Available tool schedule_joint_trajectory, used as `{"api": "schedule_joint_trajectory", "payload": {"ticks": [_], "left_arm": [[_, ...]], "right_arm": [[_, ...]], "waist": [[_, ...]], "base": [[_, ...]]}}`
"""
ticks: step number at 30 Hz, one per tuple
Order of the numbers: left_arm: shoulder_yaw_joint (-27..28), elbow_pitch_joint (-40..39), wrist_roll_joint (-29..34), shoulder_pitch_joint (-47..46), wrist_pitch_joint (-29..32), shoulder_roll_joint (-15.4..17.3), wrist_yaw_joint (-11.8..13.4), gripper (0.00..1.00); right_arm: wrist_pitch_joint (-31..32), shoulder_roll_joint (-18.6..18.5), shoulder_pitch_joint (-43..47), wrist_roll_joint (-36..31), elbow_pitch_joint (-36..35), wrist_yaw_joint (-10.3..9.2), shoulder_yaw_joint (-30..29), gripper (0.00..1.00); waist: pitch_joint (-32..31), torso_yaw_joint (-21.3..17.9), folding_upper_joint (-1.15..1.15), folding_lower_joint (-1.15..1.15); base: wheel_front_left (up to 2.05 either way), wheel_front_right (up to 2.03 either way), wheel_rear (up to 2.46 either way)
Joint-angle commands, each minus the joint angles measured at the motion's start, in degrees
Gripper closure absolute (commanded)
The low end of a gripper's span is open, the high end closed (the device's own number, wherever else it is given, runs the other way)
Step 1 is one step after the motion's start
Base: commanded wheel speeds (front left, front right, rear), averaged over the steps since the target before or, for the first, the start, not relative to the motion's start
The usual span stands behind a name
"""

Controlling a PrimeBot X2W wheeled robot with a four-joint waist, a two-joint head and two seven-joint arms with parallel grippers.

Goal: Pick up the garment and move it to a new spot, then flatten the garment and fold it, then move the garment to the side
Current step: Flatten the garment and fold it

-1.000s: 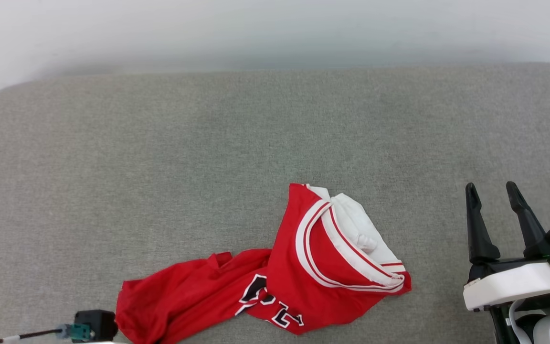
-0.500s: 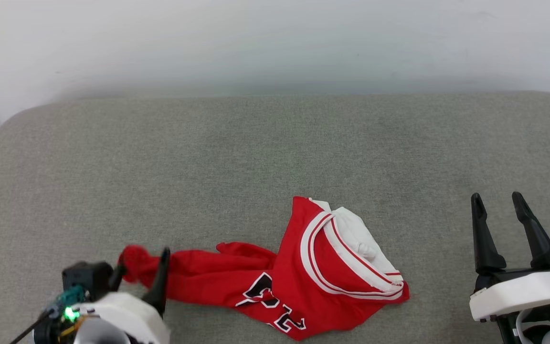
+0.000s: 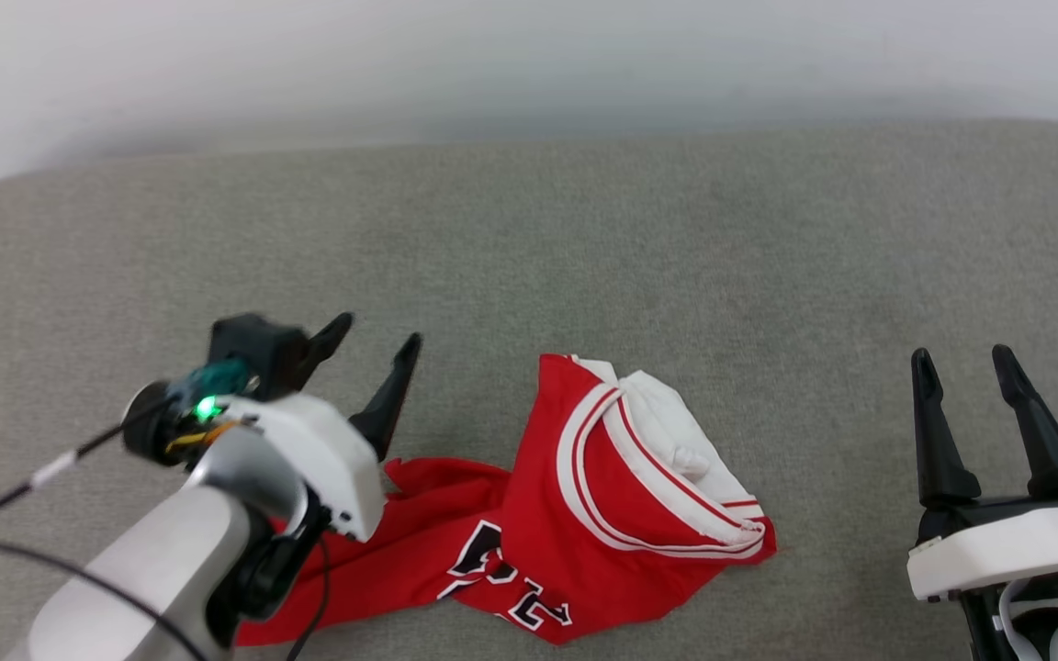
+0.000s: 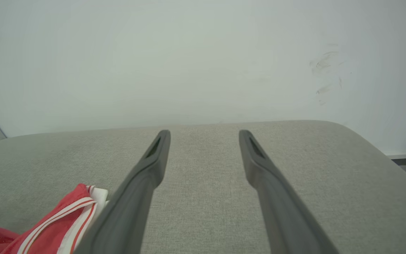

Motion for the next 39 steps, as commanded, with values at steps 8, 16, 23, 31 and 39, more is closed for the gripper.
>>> {"api": "schedule_joint_trajectory", "payload": {"ticks": [8, 16, 23, 31, 39], "left_arm": [[-6.7, 5.6, -3.2, -8.9, 14.1, -3.9, -8.1, 0.0], [-12.8, 12.1, -3.7, -12.5, 23.9, -6.1, -13.2, 0.0], [-18.5, 15.9, -2.3, -12.9, 29.5, -7.5, -16.5, 0.36], [-18.1, 15.8, 1.2, -15.3, 24.8, -7.6, -15.4, 1.0], [-10.6, 9.9, 4.0, -14.7, 14.7, -2.2, -6.4, 1.0]], "right_arm": [[-1.6, 0.0, -2.8, 1.1, 0.8, -0.02, 0.3, 0.0], [-3.0, 0.0, -4.6, 1.6, 2.8, -0.02, 1.2, 0.0], [-4.0, 0.0, -5.6, 1.9, 4.1, -0.02, 1.5, 0.0], [-4.4, 0.0, -5.6, 1.9, 5.2, -0.01, 1.1, 0.0], [-4.3, 0.0, -4.2, 2.0, 5.7, -0.02, 0.1, 0.0]], "waist": [[6.2, -3.2, 0.0, 0.0], [9.0, -4.6, 0.0, 0.0], [9.8, -5.0, 0.0, 0.0], [8.9, -4.5, 0.0, 0.0], [6.6, -2.4, 0.0, 0.0]], "base": [[0.0, 0.0, 0.0], [0.0, 0.0, 0.0], [0.0, 0.0, 0.0], [0.0, 0.0, 0.0], [0.0, 0.0, 0.0]]}}
